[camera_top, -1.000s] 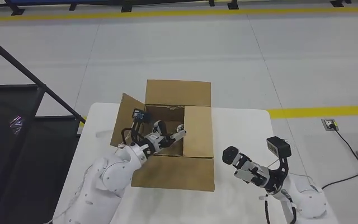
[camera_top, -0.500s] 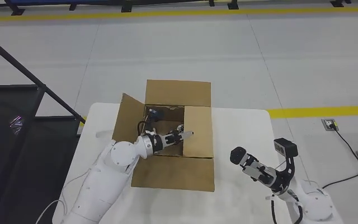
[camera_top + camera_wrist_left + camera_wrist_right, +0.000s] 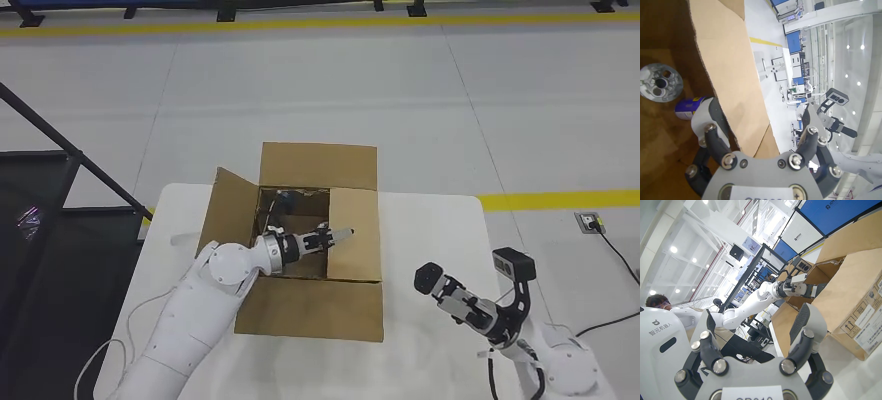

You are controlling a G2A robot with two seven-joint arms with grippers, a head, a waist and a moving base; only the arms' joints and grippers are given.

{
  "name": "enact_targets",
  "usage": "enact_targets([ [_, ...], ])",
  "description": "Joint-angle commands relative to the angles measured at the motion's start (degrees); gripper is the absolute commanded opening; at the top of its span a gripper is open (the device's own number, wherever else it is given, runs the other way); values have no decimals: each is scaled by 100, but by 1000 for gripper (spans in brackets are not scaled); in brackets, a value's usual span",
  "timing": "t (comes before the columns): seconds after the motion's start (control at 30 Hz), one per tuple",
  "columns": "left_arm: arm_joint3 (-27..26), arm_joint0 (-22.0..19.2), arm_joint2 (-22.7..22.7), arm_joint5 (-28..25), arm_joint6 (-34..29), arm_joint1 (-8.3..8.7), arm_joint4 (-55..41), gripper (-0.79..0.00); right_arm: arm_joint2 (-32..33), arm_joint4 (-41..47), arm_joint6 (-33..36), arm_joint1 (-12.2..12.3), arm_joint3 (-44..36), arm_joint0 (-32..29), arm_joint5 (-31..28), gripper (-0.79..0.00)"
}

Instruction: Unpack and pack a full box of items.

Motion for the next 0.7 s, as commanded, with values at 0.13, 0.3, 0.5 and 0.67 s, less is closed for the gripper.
enact_targets([
  [0.13, -432, 66, -102, -54, -26, 0, -309, 0, 40, 33, -100, 42, -37, 10, -76, 0],
  [0.3, -703, -49, 57, 13, 187, -81, -358, 0, 186, 162, -193, 85, -81, -80, -226, 0],
  [0.5, -526, -383, 540, 89, 526, -291, -320, 0, 541, 385, -312, 149, -130, -372, -516, 0],
  [0.67, -52, -763, 1103, 37, 777, -578, -409, 0, 959, 625, -376, 209, -188, -787, -838, 0],
])
